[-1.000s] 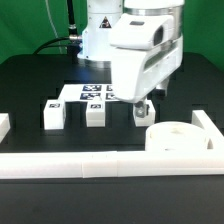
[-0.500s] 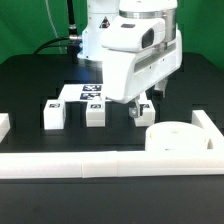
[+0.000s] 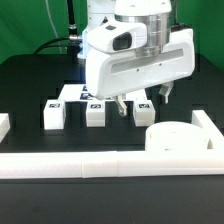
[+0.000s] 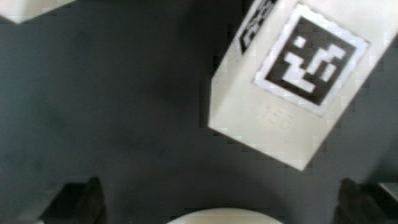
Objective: Assemble stool
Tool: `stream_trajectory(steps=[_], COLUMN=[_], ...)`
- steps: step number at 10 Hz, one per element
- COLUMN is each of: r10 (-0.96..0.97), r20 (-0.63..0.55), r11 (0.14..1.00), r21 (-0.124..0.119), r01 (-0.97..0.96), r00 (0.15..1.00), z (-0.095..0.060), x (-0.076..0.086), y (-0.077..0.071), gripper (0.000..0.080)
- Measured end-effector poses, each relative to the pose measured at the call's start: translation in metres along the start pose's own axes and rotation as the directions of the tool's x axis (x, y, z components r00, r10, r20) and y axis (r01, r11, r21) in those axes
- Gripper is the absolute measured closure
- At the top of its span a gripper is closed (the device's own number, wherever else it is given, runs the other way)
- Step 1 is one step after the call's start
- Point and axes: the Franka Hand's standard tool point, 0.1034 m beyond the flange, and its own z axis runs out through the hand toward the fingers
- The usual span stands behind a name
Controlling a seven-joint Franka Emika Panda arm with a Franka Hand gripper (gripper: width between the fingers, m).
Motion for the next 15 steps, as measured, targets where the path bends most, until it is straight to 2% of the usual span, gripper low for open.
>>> stream_trajectory(steps=[4, 6, 8, 11, 13, 14, 15], r10=[0.257, 0.449, 0.509, 0.503, 0.481, 0.458, 0.45], r20=[-0.003, 0.009, 0.016, 0.046, 0.17, 0.177, 0.233], r11=[0.966, 0.892, 0.859, 0.861, 0.871, 0.884, 0.885], r21=[0.032, 0.047, 0.056, 0.056, 0.025, 0.01, 0.015], r01=[-0.257, -0.449, -0.51, -0.505, -0.491, -0.467, -0.466], r00=[0.966, 0.893, 0.86, 0.863, 0.86, 0.871, 0.862], z=[0.0, 0.003, 0.006, 0.006, 0.0, -0.004, -0.003], x=[0.002, 0.001, -0.001, -0.003, -0.01, -0.005, -0.01], y=[-0.006, -0.006, -0.005, -0.006, -0.008, -0.007, -0.012], gripper=[0.015, 0.015, 0.015, 0.015, 0.015, 0.015, 0.015])
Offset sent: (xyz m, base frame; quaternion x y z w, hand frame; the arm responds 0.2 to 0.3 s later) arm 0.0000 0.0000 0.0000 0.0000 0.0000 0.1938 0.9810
